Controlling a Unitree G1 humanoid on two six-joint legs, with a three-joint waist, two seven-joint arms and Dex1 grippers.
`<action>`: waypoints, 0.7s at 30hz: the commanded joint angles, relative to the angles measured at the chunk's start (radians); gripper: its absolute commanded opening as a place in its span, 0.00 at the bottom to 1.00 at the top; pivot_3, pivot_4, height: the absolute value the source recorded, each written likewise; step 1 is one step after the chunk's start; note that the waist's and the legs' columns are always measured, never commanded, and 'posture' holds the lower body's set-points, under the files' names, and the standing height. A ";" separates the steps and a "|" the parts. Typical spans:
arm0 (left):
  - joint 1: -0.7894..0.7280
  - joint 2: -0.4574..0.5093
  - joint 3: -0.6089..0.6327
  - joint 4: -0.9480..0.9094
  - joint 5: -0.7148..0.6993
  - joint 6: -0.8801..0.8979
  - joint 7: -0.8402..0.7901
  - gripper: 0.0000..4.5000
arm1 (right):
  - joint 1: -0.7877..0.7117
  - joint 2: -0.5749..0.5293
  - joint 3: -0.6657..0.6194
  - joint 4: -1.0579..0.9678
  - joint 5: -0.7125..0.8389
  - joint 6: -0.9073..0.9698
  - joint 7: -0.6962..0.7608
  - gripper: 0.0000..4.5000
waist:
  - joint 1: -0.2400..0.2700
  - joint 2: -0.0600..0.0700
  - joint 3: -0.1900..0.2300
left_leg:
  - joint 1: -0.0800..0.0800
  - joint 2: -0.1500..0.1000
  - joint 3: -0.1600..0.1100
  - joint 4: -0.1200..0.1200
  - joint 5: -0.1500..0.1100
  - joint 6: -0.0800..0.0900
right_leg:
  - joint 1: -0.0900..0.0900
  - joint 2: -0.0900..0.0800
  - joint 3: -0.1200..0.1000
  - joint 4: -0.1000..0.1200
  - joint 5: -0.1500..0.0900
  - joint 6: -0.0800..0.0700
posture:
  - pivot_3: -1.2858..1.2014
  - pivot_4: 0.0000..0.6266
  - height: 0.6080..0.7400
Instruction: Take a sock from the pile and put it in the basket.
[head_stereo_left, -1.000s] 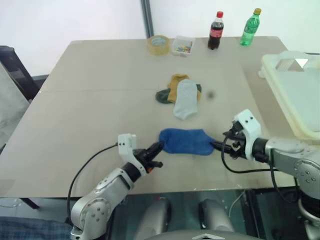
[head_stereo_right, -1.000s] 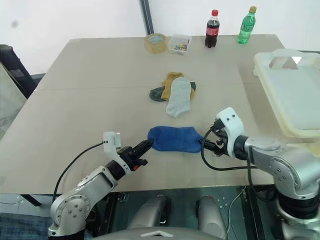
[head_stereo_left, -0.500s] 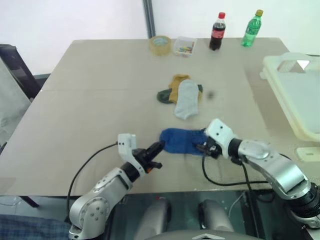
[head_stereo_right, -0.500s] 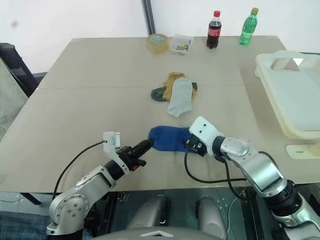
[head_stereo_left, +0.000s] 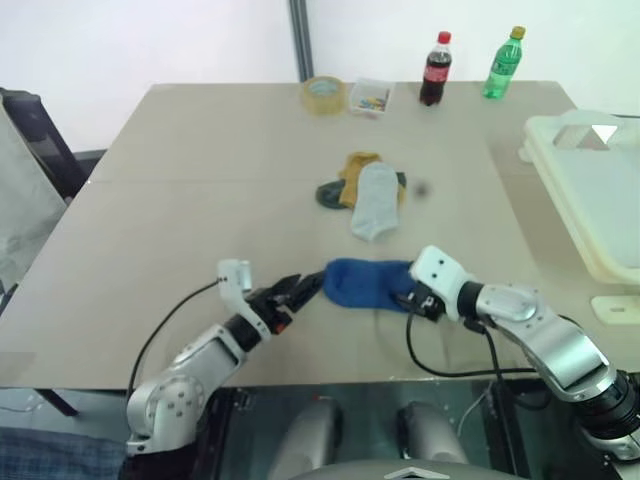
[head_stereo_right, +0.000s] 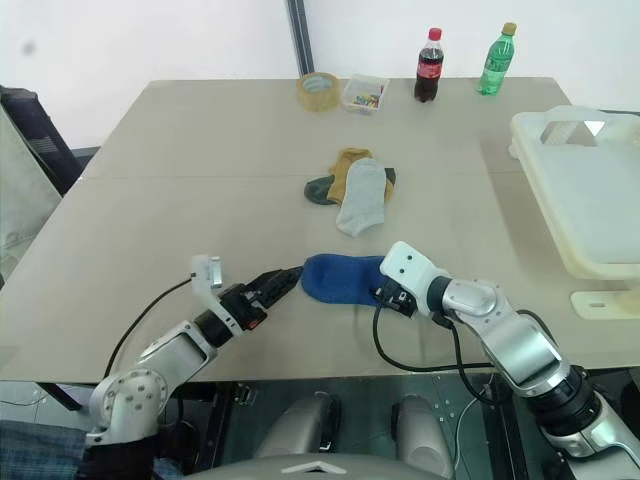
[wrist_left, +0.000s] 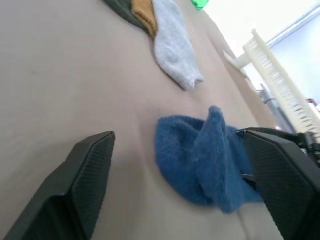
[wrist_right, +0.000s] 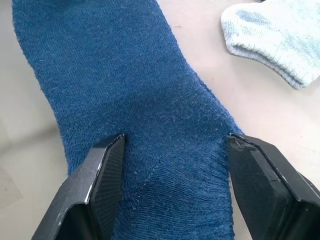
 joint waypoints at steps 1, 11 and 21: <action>-0.050 0.026 -0.004 0.064 -0.061 0.091 -0.033 1.00 | 0.014 -0.002 0.004 0.007 -0.023 0.017 0.016 0.74 | 0.000 0.000 0.000 | 0.000 0.000 0.000 0.000 0.000 0.000 | 0.000 0.000 0.000 0.000 0.000 0.000 | 0.52 0.24 1.00; -0.348 0.060 -0.145 0.370 -0.088 0.437 -0.131 1.00 | 0.003 0.020 0.010 0.002 -0.053 0.034 0.020 0.74 | 0.012 0.001 -0.005 | 0.006 -0.002 -0.003 -0.001 0.000 0.000 | 0.007 0.000 -0.003 -0.001 0.000 0.000 | 0.52 0.24 1.00; -0.560 -0.005 0.013 0.545 -0.356 0.724 -0.279 1.00 | 0.016 0.024 -0.007 -0.021 -0.069 0.060 0.012 0.74 | -0.005 -0.002 -0.002 | 0.003 -0.001 -0.005 -0.001 0.002 -0.004 | 0.005 0.000 -0.004 -0.001 0.000 0.000 | 0.52 0.24 1.00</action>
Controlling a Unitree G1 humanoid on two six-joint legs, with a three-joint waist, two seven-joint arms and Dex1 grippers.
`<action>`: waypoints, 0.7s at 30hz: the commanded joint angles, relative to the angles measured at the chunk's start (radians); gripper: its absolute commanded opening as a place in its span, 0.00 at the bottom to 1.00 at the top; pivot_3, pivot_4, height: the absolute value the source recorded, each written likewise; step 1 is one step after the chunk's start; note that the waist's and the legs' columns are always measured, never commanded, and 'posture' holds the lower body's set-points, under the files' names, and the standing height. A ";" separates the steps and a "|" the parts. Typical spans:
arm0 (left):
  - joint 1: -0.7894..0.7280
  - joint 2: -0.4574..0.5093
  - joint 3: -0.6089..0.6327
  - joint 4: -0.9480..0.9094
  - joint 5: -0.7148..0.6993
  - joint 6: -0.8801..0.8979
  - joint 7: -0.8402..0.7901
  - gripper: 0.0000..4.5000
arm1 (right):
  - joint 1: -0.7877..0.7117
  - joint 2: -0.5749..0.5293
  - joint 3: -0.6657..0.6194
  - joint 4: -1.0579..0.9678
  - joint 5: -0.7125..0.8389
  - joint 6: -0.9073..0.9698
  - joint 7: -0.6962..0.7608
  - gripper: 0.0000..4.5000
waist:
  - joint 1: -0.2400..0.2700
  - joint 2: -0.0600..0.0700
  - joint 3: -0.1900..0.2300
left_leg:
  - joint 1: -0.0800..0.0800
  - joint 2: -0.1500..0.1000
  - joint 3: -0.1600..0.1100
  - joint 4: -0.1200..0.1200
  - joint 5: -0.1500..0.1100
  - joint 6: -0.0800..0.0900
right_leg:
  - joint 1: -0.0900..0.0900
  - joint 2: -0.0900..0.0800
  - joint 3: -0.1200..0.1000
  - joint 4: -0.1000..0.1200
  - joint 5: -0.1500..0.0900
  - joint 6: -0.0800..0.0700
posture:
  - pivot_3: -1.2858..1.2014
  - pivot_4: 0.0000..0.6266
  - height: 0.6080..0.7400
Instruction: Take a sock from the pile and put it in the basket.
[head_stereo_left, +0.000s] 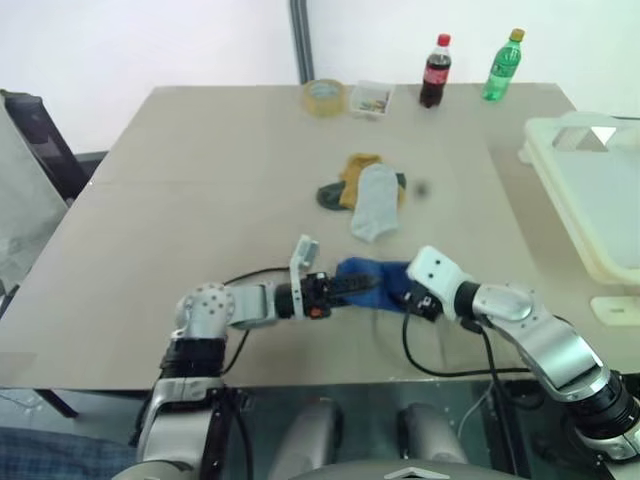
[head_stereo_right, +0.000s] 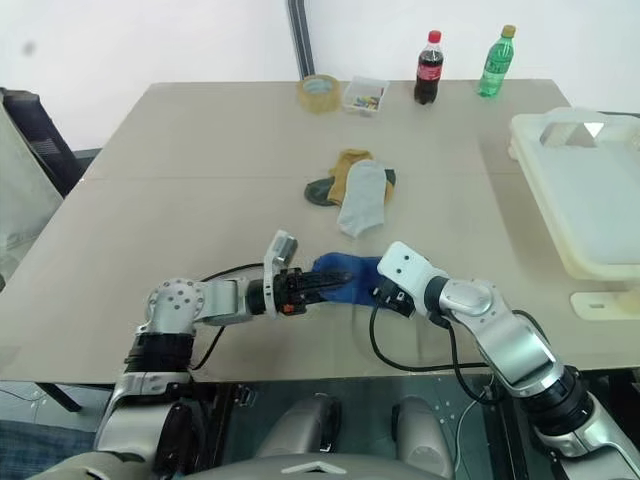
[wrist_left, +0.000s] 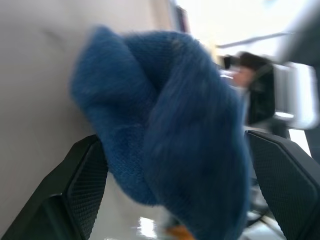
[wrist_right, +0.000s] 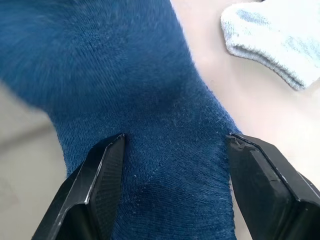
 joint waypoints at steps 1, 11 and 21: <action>-0.036 0.004 0.060 -0.013 -0.109 0.071 -0.053 1.00 | 0.016 -0.007 -0.008 -0.009 -0.020 0.027 -0.003 0.74 | -0.001 0.000 0.000 | 0.000 0.000 0.000 0.000 0.000 0.000 | 0.000 0.000 0.000 0.000 0.000 0.000 | 0.52 0.24 1.00; 0.006 -0.042 0.063 -0.042 -0.095 0.042 -0.025 1.00 | 0.008 -0.001 -0.033 -0.034 -0.017 0.057 -0.008 0.74 | 0.000 0.000 0.000 | 0.000 0.000 0.000 -0.001 0.000 0.000 | 0.000 -0.001 0.001 -0.002 0.000 0.000 | 0.52 0.24 1.00; 0.008 -0.084 0.027 -0.045 -0.025 -0.011 -0.036 1.00 | 0.042 -0.019 -0.170 -0.243 0.080 0.166 0.011 0.74 | 0.003 0.000 0.000 | -0.005 0.000 0.001 -0.004 0.000 -0.001 | -0.005 -0.002 0.002 -0.003 0.000 0.000 | 0.52 0.24 1.00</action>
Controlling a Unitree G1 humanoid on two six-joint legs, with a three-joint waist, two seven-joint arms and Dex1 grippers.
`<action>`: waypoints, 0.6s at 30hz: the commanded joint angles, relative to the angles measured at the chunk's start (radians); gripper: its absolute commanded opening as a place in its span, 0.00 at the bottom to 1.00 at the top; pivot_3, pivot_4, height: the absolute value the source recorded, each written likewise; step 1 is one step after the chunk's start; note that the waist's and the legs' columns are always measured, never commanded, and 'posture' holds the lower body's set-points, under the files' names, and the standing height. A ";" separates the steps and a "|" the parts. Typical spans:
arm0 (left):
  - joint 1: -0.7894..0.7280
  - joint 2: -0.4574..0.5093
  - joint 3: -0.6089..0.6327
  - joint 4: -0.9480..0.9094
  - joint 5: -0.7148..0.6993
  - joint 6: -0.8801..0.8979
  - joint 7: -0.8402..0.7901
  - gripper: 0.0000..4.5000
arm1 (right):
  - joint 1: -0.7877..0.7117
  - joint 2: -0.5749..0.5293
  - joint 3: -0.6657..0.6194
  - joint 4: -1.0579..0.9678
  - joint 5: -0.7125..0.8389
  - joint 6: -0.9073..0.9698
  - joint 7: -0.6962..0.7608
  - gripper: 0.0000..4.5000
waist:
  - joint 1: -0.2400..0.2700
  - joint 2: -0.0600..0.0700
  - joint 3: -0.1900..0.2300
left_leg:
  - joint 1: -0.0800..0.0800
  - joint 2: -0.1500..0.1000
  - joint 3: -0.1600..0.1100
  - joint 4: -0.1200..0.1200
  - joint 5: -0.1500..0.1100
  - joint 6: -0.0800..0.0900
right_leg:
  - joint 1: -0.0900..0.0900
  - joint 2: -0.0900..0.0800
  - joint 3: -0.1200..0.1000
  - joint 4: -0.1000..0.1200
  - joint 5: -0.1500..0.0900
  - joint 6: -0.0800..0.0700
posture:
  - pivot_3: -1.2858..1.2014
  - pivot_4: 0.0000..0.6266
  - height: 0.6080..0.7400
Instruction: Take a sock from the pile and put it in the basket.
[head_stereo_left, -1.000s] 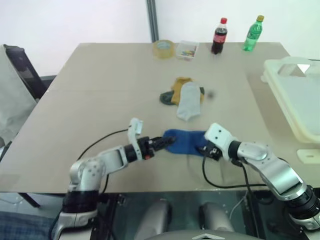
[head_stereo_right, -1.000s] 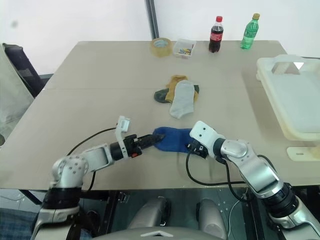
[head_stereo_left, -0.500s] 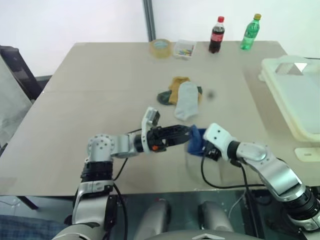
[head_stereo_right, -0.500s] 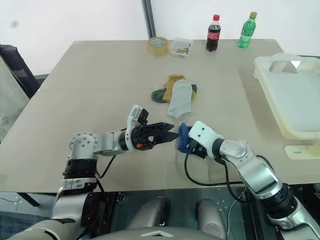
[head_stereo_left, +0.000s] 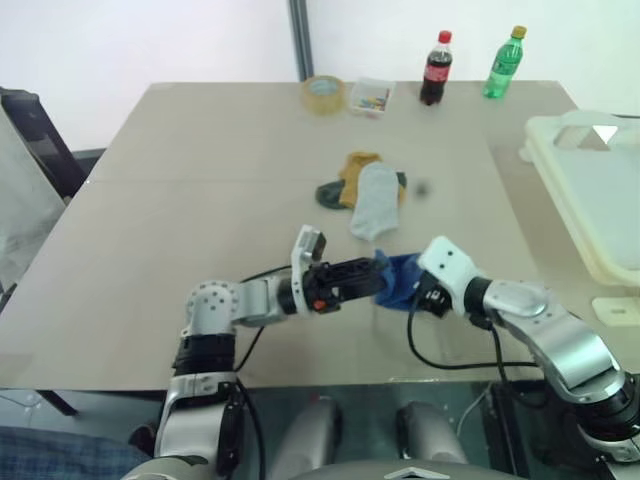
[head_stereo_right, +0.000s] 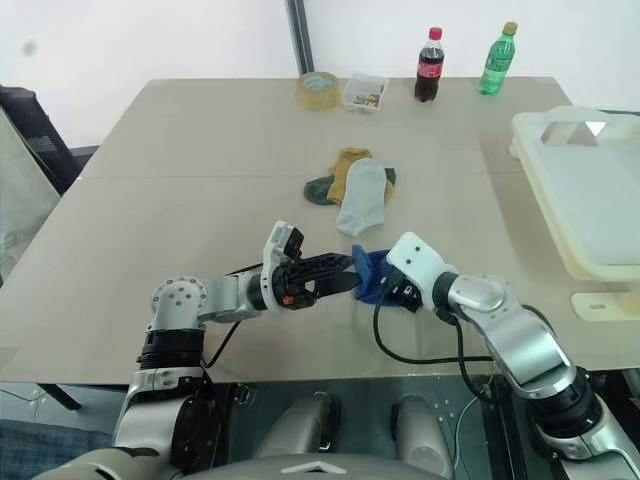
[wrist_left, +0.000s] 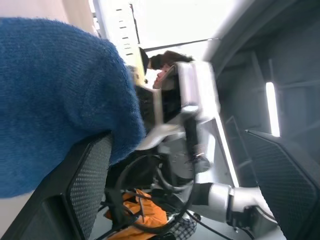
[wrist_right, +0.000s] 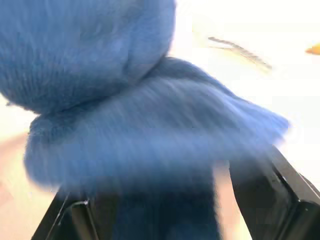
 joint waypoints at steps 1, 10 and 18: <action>-0.010 -0.011 -0.016 -0.028 0.017 -0.021 -0.024 1.00 | 0.044 -0.052 -0.060 -0.120 0.023 -0.005 0.022 0.74 | 0.000 0.000 0.000 | 0.000 0.000 0.000 -0.001 0.000 0.000 | 0.000 0.000 0.000 -0.001 0.000 0.000 | 0.52 0.24 1.00; -0.046 -0.015 -0.088 0.033 0.115 -0.067 -0.139 1.00 | 0.164 -0.126 -0.347 -0.252 0.186 0.138 0.080 0.99 | 0.002 0.000 0.000 | -0.001 0.001 0.000 -0.004 0.000 0.000 | 0.000 0.001 -0.001 -0.005 0.000 0.000 | 0.52 0.24 1.00; -0.083 -0.019 -0.154 0.076 0.201 -0.094 -0.243 1.00 | -0.010 0.091 -0.369 -0.268 0.306 0.364 -0.077 0.99 | 0.000 0.000 0.000 | 0.000 0.001 0.001 -0.005 0.000 0.000 | 0.000 0.000 0.001 -0.005 0.000 0.000 | 0.52 0.24 1.00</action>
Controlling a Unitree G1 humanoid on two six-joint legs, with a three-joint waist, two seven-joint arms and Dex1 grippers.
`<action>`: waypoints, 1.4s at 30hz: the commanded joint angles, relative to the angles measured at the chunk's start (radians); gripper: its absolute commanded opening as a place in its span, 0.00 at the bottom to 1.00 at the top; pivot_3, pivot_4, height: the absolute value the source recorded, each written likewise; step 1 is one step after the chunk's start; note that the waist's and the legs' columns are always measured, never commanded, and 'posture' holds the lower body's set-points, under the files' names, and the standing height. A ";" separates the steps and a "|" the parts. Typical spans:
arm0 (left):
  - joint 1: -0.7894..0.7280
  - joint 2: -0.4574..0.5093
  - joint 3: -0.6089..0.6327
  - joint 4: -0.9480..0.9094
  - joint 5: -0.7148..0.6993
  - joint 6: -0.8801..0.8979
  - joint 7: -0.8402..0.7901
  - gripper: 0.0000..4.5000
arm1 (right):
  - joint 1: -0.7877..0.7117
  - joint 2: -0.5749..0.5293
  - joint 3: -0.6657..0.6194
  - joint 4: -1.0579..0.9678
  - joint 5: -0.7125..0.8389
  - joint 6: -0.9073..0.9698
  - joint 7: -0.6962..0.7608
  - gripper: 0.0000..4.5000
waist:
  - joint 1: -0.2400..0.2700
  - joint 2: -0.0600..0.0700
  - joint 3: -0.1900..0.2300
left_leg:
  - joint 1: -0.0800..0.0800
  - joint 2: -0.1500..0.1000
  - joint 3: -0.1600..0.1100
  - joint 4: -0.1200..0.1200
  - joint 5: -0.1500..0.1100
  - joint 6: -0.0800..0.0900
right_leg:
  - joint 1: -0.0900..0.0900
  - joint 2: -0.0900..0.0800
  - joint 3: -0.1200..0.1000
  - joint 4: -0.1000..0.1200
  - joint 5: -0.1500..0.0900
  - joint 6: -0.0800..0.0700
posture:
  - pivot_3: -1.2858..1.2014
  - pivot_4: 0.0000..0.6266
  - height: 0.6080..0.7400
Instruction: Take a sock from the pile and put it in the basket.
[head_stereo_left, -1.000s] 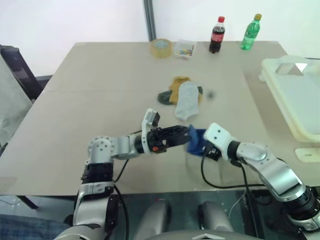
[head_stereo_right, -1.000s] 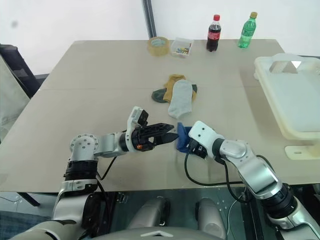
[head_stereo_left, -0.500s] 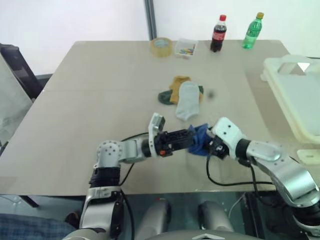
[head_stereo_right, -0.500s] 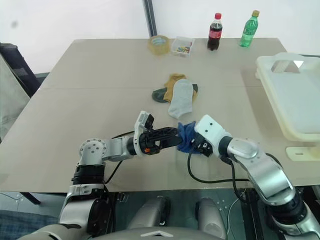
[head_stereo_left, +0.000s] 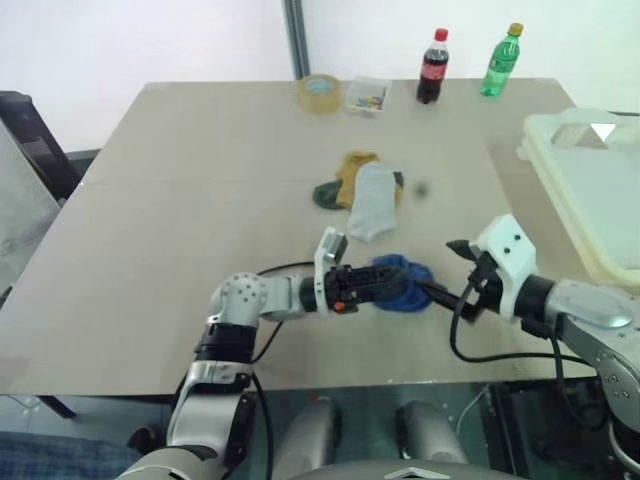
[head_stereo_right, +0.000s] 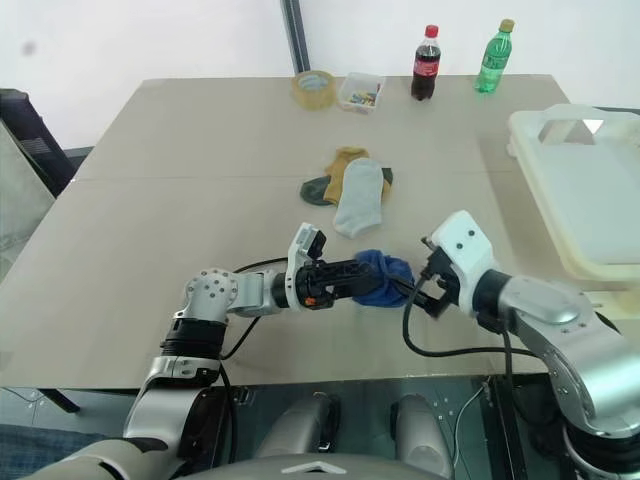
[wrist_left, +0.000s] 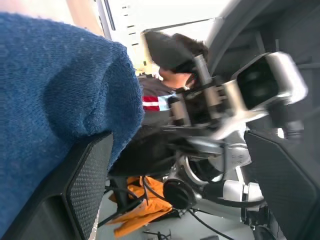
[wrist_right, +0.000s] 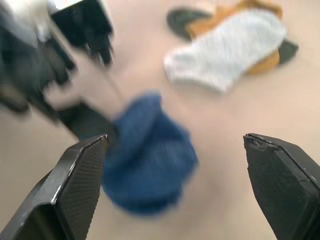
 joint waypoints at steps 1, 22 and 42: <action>-0.021 -0.002 -0.013 0.003 0.021 -0.016 -0.050 1.00 | -0.049 0.061 0.011 -0.005 0.018 0.071 -0.081 0.99 | 0.002 0.000 0.000 | 0.000 0.000 0.000 0.000 0.000 0.000 | 0.000 0.000 0.000 0.000 0.000 0.000 | 0.52 0.24 1.00; 0.027 0.001 -0.037 -0.068 0.088 -0.033 -0.098 1.00 | 0.010 0.368 -0.177 0.218 0.063 0.348 -0.229 0.99 | -0.004 0.001 0.000 | 0.000 0.001 0.002 -0.002 0.000 0.000 | -0.003 0.000 0.002 0.001 0.000 0.000 | 0.52 0.24 1.00; 0.072 0.029 -0.064 -0.126 0.140 -0.074 -0.131 1.00 | -0.010 0.595 -0.258 0.347 0.194 0.383 -0.274 0.01 | -0.018 0.002 -0.001 | 0.001 0.001 0.005 -0.002 0.000 0.000 | -0.007 0.001 0.006 0.007 0.000 0.000 | 0.52 0.24 1.00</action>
